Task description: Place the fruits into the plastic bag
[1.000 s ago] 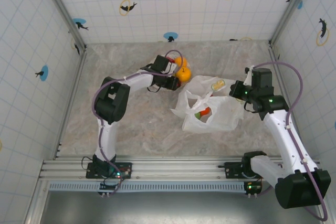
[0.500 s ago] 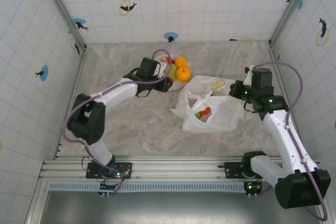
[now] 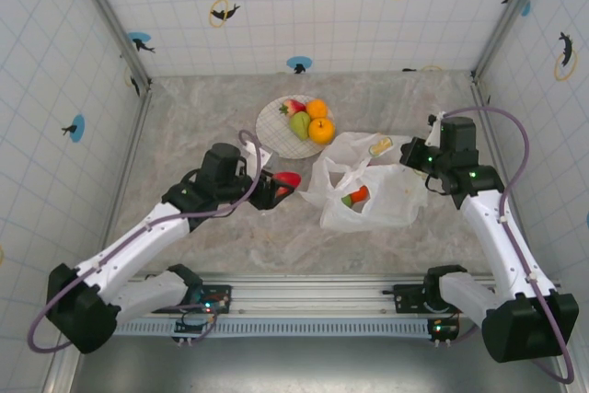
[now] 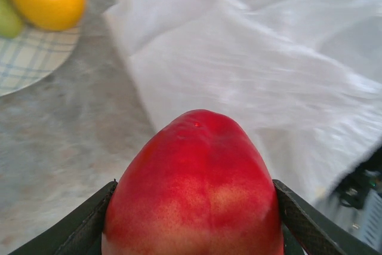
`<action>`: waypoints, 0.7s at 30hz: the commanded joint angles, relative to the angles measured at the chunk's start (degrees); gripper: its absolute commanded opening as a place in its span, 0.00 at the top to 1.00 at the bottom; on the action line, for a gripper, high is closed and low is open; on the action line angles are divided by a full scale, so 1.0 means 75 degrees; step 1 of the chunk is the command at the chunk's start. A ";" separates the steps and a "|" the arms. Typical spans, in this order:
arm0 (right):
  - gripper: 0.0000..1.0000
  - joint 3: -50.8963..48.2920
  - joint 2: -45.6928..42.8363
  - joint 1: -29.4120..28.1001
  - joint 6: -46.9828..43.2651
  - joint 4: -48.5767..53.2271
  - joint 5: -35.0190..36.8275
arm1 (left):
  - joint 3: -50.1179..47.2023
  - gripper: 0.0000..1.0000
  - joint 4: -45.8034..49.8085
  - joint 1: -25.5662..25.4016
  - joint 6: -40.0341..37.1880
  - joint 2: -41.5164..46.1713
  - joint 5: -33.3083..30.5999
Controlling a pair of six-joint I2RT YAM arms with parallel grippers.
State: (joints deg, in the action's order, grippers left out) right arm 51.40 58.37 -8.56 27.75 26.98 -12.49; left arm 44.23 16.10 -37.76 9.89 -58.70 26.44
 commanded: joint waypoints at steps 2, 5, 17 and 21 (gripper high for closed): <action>1.00 -0.0204 -0.0072 -0.0054 0.0245 -0.0426 -0.0164 | -0.0003 0.49 0.0188 -0.0477 -0.0082 0.0039 0.0567; 1.00 -0.0157 -0.0083 -0.0099 0.0318 -0.0435 -0.0232 | 0.0036 0.49 0.0110 -0.0840 -0.0245 -0.0270 0.0662; 1.00 -0.0103 -0.0130 -0.0347 0.0411 -0.0406 -0.0225 | 0.0461 0.50 -0.0895 -0.1610 -0.0188 -0.1971 0.0209; 1.00 -0.0118 -0.0228 -0.0353 -0.0182 -0.0183 -0.0265 | 0.0625 0.50 -0.1456 -0.1596 0.0189 -0.2123 -0.0612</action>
State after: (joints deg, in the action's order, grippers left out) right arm 50.68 58.06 -10.92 29.63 25.58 -13.80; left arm 46.46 10.66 -49.56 9.04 -74.26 26.04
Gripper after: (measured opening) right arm 0.040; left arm 0.618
